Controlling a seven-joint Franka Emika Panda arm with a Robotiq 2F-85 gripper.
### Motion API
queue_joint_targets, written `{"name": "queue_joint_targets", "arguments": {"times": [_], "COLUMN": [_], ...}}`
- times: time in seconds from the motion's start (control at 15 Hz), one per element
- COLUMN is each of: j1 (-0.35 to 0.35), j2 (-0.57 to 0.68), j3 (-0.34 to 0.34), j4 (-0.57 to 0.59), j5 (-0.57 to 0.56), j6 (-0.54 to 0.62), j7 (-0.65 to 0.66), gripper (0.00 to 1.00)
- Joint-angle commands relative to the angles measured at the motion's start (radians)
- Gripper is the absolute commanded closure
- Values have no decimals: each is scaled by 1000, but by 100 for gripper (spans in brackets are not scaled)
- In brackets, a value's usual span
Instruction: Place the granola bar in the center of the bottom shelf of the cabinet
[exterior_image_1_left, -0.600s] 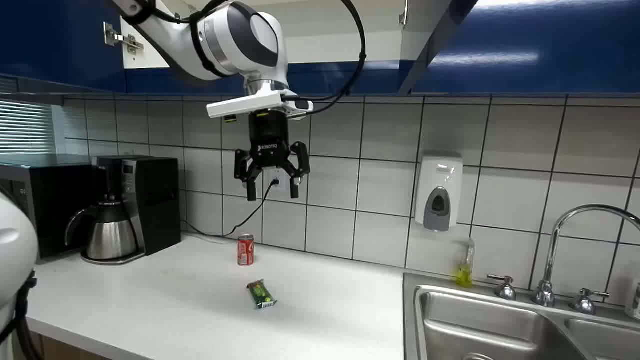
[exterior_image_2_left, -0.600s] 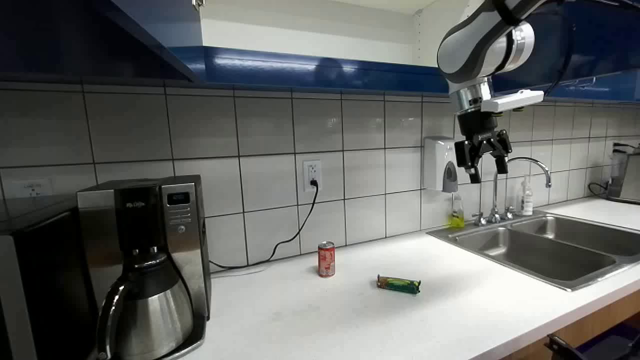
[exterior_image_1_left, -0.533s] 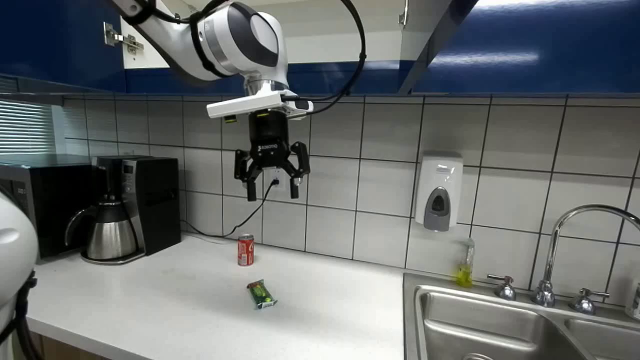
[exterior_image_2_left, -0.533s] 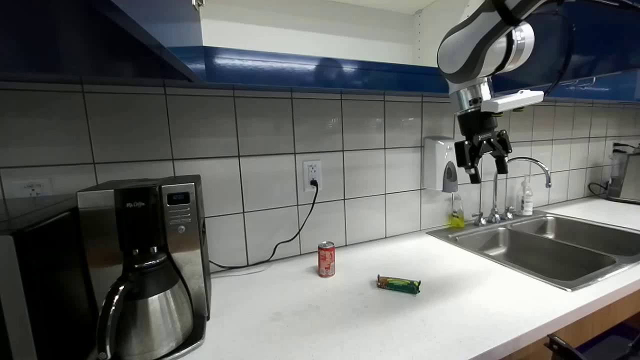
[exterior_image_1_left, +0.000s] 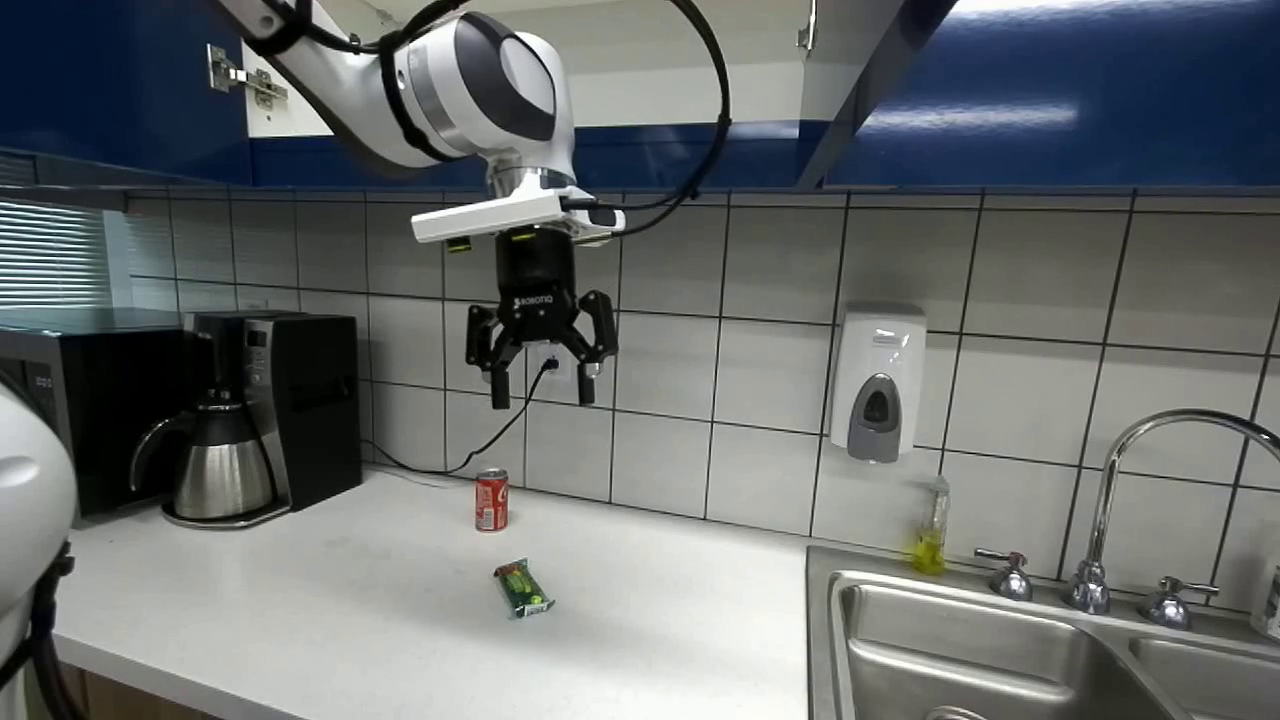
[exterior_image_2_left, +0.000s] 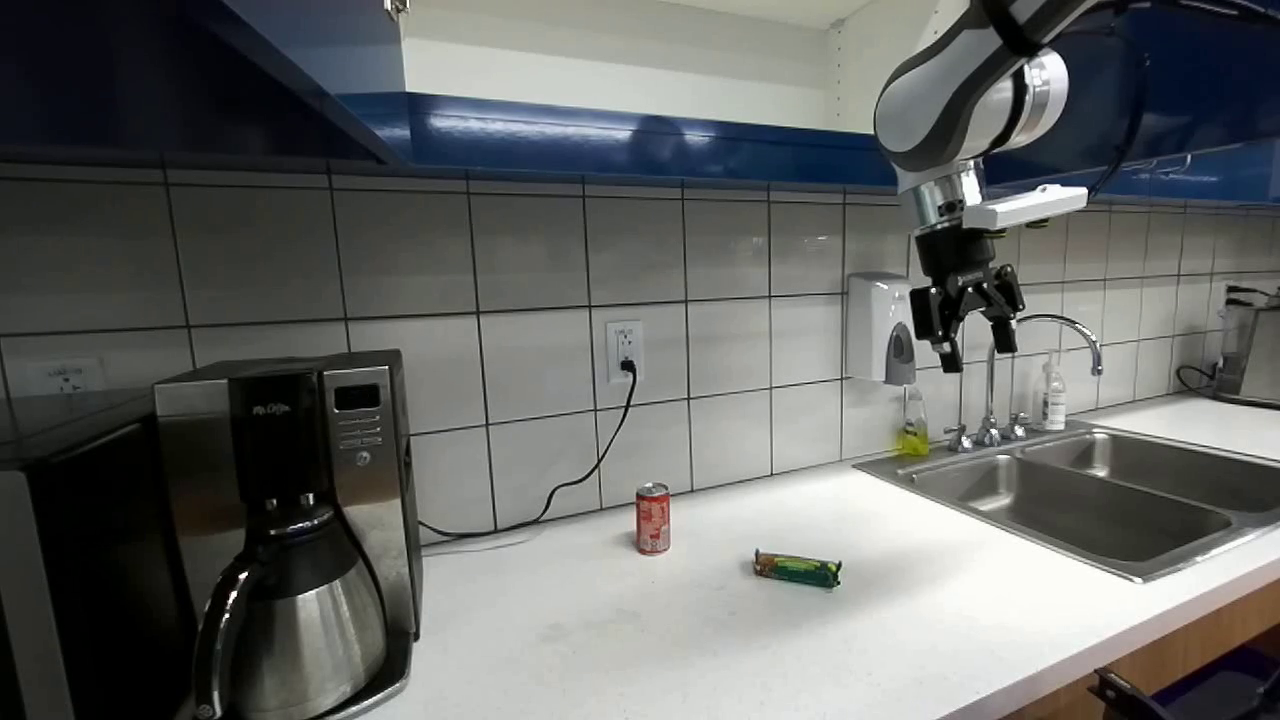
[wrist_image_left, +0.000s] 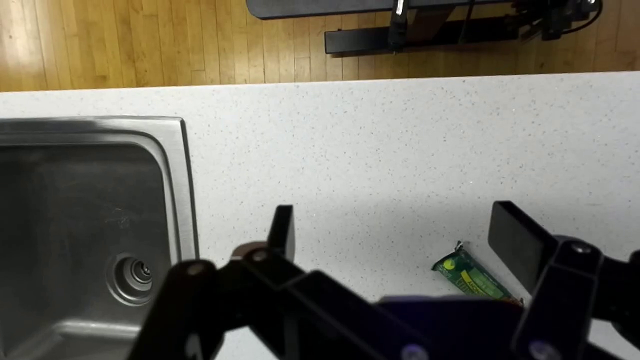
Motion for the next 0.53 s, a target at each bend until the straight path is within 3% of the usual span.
{"name": "queue_joint_targets", "arguments": {"times": [0.0, 0.47], "j1": [7, 4], "j2": [13, 80], "j3": [-5, -1], "j4": [-47, -132], "j5": [-8, -27], "j6": [35, 101], "j7": [5, 10], "gripper": [0, 0]}}
